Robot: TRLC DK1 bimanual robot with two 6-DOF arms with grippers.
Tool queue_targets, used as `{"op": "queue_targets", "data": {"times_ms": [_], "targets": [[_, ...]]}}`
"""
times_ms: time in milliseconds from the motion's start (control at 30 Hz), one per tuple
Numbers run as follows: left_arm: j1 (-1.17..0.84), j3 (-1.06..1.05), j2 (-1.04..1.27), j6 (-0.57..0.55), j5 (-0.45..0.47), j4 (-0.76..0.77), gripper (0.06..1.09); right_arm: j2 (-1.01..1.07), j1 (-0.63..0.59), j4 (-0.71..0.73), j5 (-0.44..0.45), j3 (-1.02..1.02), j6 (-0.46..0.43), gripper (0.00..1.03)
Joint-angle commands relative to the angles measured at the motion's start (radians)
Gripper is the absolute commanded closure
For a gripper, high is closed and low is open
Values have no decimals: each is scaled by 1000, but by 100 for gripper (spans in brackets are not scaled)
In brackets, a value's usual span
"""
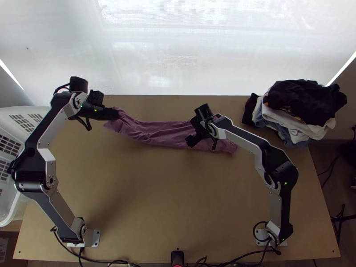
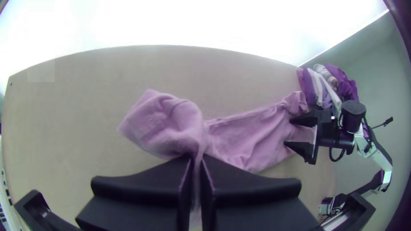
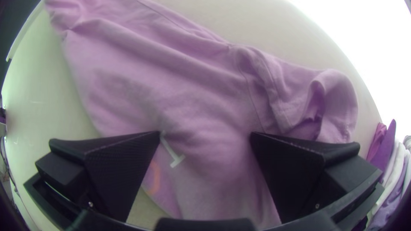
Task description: Fold the t-shirt
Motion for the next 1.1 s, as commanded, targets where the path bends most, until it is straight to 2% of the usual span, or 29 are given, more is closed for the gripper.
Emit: {"op": "queue_targets", "data": {"times_ms": [0, 200, 300, 600, 800, 1067], "targets": [[-83, 84, -29, -3, 64, -17, 105, -2, 0, -2, 4, -6, 0, 4], [-162, 114, -24, 2, 64, 17, 105, -140, -20, -19, -1, 5, 9, 4], [-194, 134, -19, -33, 75, 37, 105, -219, -49, -79, -24, 23, 7, 4], [-358, 145, 2, -65, 106, 108, 105, -412, -207, -196, -99, 46, 46, 4], [-470, 146, 40, -150, 109, 221, 105, -507, -299, -203, -99, -31, 73, 4], [-585, 145, 82, -303, 109, 448, 105, -605, -311, -210, -96, -207, 53, 4]]}}
